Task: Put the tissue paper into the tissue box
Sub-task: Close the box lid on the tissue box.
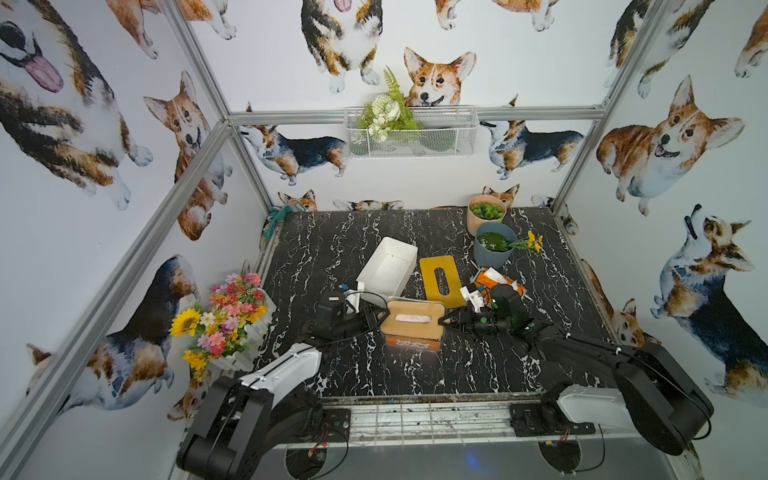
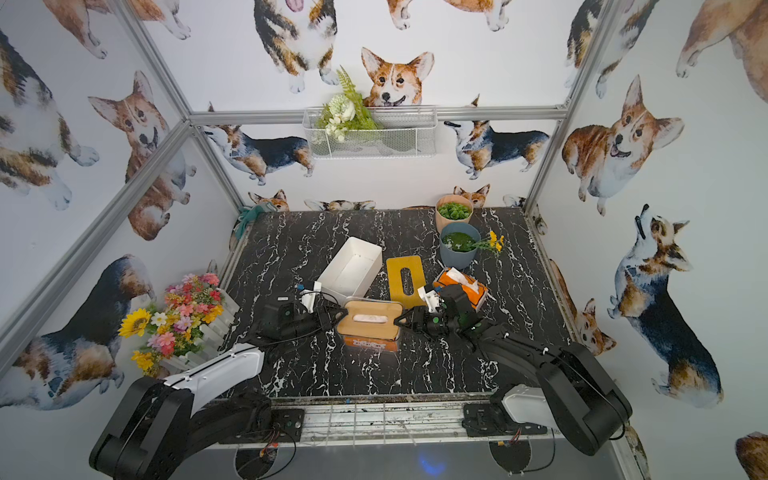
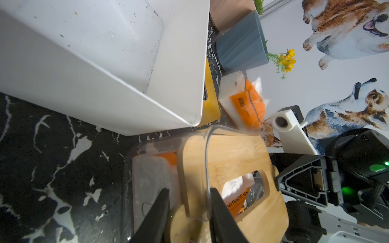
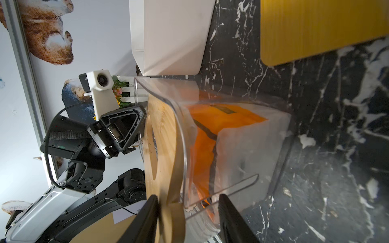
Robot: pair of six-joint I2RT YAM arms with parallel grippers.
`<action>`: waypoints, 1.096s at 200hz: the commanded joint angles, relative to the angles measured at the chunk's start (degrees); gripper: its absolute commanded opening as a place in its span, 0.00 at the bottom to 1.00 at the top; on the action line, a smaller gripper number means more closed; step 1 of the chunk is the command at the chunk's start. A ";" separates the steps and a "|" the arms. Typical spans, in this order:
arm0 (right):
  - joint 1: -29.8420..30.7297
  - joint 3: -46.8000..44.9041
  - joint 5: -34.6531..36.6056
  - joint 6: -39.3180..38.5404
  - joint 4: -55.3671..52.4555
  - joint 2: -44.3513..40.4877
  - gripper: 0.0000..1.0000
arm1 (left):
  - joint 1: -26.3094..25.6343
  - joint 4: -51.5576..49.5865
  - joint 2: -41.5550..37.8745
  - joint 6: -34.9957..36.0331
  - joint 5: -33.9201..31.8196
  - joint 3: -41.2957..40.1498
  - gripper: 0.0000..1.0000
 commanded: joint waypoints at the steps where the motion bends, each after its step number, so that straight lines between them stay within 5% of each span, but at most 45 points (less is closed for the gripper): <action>1: 0.23 0.47 0.97 0.48 4.31 0.74 0.48 | -0.01 -0.98 0.58 -0.04 0.21 -0.89 0.35; 94: 0.30 -0.67 1.13 0.83 6.11 2.01 0.38 | -2.20 3.97 5.32 -2.20 0.78 -1.54 0.33; 137: 0.15 3.40 2.12 -3.29 -1.26 -0.06 0.46 | -2.30 3.76 6.19 -1.76 0.83 -1.38 0.33; 219: -5.58 3.95 1.63 -6.52 -6.16 -3.39 0.48 | -2.30 2.60 6.31 -0.97 0.43 -1.04 0.33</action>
